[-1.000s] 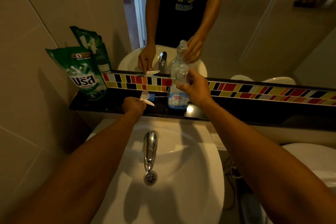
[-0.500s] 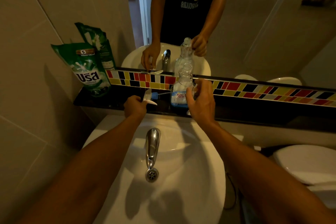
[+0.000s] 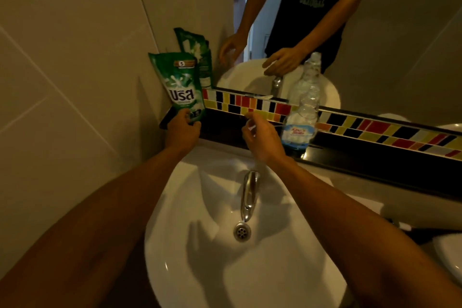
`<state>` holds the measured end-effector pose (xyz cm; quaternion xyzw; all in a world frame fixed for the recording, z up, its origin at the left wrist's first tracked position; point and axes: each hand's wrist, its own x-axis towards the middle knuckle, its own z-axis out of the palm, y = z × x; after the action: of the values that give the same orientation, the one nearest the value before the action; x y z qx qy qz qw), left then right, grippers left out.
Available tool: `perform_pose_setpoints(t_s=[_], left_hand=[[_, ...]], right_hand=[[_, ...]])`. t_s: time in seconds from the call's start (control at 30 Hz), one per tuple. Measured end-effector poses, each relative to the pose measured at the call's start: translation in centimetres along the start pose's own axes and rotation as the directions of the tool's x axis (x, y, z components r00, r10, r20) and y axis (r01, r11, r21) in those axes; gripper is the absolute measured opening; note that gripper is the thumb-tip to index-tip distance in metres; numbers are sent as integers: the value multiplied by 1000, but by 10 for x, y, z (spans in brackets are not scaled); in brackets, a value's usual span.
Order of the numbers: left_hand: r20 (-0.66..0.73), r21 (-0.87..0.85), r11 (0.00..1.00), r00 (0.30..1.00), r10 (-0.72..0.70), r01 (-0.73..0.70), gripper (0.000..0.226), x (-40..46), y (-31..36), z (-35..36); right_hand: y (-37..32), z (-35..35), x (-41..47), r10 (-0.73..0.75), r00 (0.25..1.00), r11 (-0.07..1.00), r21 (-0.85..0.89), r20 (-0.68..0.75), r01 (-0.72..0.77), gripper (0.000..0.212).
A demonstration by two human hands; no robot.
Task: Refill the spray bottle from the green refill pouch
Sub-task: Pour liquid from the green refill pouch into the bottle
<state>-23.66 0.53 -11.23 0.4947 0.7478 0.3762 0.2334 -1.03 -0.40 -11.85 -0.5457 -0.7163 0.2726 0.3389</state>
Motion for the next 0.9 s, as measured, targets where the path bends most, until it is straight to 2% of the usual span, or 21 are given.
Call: perform_pose_setpoints(t_s=[0.2,0.37,0.5,0.6,0.7,0.8,0.9], left_hand=[[-8,-232,973,1000,-18,16,46,40,-10,-45],[-26,-223,974,999,-44,37,52,81,-16,-67],[-23,-231,967,993,-112,104,45,108,-22,-70],[8,-204,976,997,-80,80,43,122,-24,-65],[-5,-171,985,999,-36,34,36,132,-24,-58],[-48,-155,987,998,-49,41,28,137,-30,-56],[-54,-191,981,998,-40,29,22,138,-34,-54]], right_hand=[[-39,34,44,42,997,995,87,61,-48,42],[-65,61,85,87,987,983,146,136,-107,45],[-77,85,117,135,976,967,192,171,-167,49],[-81,101,137,176,966,933,282,189,-225,47],[-78,116,151,206,968,908,340,146,-245,41],[-73,128,155,224,974,909,357,23,-217,25],[-72,136,154,235,969,914,357,-77,-193,20]])
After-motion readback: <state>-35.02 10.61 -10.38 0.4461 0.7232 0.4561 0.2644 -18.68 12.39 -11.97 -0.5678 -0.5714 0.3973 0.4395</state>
